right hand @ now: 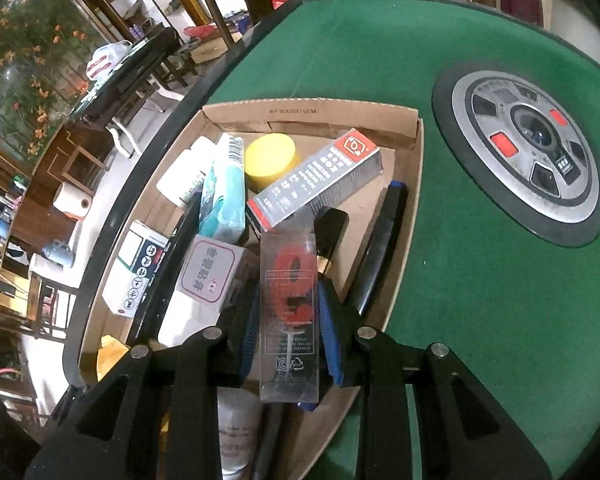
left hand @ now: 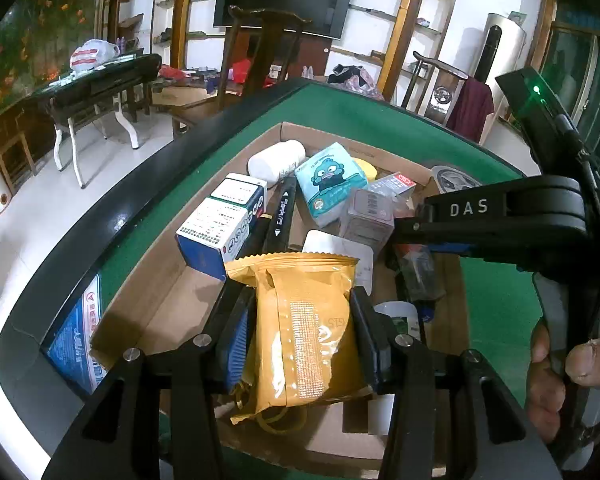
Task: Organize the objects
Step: 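Carry the yellow packet and clear packet over the cardboard tray, then lower both packets into the tray and open both grippers, then move both grippers back from the tray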
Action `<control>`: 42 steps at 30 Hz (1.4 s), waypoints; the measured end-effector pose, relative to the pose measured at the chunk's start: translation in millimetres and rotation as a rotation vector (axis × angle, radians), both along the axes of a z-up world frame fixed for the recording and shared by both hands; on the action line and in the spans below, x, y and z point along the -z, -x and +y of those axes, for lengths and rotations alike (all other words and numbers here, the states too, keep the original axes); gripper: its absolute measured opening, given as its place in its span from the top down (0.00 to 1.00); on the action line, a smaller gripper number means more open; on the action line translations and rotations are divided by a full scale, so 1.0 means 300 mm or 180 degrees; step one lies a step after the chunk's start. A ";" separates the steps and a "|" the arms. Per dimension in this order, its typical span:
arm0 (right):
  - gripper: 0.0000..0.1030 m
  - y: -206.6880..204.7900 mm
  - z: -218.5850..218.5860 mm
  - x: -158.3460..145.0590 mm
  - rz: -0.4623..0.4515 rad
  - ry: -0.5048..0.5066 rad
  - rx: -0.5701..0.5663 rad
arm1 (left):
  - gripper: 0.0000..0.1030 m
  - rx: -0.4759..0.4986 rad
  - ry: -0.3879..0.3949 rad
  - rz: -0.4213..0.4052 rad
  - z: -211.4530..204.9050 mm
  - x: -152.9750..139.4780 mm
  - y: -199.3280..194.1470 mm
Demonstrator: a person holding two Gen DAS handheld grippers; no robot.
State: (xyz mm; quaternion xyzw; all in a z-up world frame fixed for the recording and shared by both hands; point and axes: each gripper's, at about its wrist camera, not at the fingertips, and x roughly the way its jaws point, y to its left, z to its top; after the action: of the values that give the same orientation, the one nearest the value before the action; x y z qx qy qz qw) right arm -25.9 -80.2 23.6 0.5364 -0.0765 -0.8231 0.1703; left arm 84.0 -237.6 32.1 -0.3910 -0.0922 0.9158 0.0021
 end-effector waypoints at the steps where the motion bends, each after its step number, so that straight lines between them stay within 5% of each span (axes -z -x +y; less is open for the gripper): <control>1: 0.74 -0.001 -0.002 0.000 0.0008 -0.0015 -0.0005 | 0.60 -0.0001 0.0011 0.0003 0.001 0.001 0.001; 20: 0.73 -0.043 0.006 -0.026 0.0119 0.0010 -0.0009 | 0.55 -0.0076 0.0030 0.0072 0.016 -0.030 -0.026; 25: 0.73 -0.106 0.052 -0.107 0.0471 0.0110 0.0086 | 0.38 -0.0457 0.0415 0.0823 0.034 -0.159 -0.148; 28: 0.72 -0.172 0.072 -0.166 0.0830 -0.0058 0.0088 | 0.01 -0.0553 0.0526 0.1443 0.045 -0.252 -0.244; 30: 0.64 -0.216 0.080 -0.193 0.1029 -0.0194 0.0065 | 0.01 -0.0643 0.0493 0.1692 0.041 -0.276 -0.295; 32: 0.57 -0.256 0.083 -0.205 0.1147 -0.0282 0.0035 | 0.01 -0.0747 0.0493 0.1693 0.036 -0.278 -0.306; 37: 0.55 -0.330 0.097 -0.192 0.1248 -0.0416 -0.0070 | 0.01 -0.0612 0.0019 0.1254 -0.026 -0.243 -0.262; 42: 0.55 -0.385 0.104 -0.155 0.1230 -0.0511 -0.0161 | 0.01 -0.0752 0.0190 0.1136 -0.010 -0.240 -0.284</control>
State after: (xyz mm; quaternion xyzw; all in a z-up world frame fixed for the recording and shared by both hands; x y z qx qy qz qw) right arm 89.7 -49.1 70.2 0.3821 0.0370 -0.9096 0.1592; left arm 169.1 -240.5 104.2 -0.2090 -0.1084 0.9667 -0.1006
